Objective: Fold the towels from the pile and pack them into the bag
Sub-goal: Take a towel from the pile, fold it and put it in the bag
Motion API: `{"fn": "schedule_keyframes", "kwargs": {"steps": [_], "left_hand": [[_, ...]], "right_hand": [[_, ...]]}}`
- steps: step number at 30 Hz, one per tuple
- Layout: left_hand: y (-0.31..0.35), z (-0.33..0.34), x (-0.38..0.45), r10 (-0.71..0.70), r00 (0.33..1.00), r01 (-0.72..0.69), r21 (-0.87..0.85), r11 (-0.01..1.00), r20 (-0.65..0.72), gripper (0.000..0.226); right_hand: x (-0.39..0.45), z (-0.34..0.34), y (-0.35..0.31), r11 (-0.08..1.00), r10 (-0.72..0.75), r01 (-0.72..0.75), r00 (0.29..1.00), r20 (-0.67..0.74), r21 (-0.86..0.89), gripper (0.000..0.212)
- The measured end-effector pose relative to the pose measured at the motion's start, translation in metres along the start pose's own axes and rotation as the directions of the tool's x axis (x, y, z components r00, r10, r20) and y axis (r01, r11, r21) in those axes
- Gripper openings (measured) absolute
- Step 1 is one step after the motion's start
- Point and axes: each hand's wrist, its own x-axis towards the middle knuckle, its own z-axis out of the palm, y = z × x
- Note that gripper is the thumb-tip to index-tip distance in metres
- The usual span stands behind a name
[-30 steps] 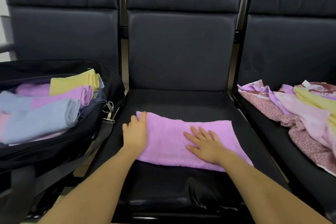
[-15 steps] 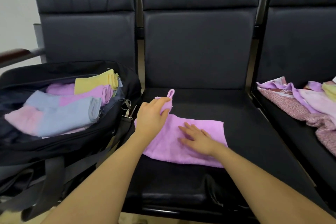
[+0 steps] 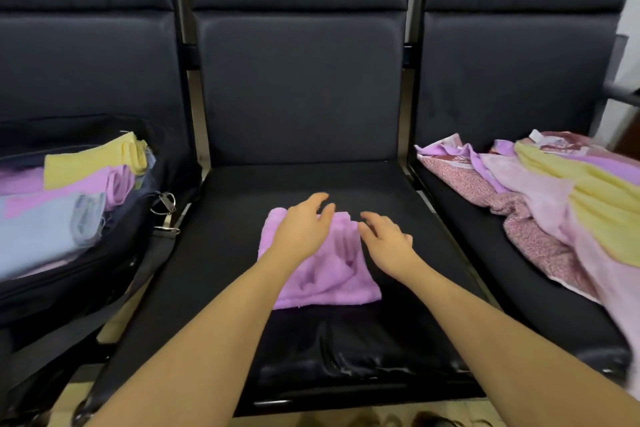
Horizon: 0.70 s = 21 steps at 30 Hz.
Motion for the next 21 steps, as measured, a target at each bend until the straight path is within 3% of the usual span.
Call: {"fn": "schedule_keyframes", "kwargs": {"steps": [3,6,9,13,18,21], "left_hand": [[-0.039,-0.002,-0.005,0.015,1.000,-0.013,0.260,0.965,-0.008,0.036],[-0.075,-0.006,-0.012,0.028,0.989,-0.101,0.525,0.845,0.146,0.039],[-0.092,-0.008,-0.018,-0.087,0.930,-0.123,0.526,0.842,0.357,0.052],[-0.096,-0.005,-0.016,-0.171,0.911,-0.071,0.552,0.831,0.375,0.055],[-0.097,0.002,-0.003,-0.168,0.937,-0.036,0.562,0.826,0.306,0.057],[-0.095,0.006,0.003,-0.141,0.947,-0.044,0.551,0.833,0.289,0.058]], "right_hand": [[-0.004,0.009,-0.007,0.995,-0.080,0.080,0.997,0.015,-0.059,0.040],[-0.002,0.023,-0.018,0.980,-0.170,0.173,0.985,0.037,-0.102,0.041],[0.004,0.037,-0.022,0.974,-0.138,0.168,0.971,0.194,-0.150,0.046],[0.011,0.049,-0.014,0.939,-0.064,0.187,0.920,0.385,-0.290,0.056],[0.029,0.043,-0.003,0.829,-0.126,0.303,0.920,0.371,-0.470,0.061],[0.029,0.040,-0.002,0.860,-0.083,0.211,0.957,0.280,-0.464,0.067]]}}
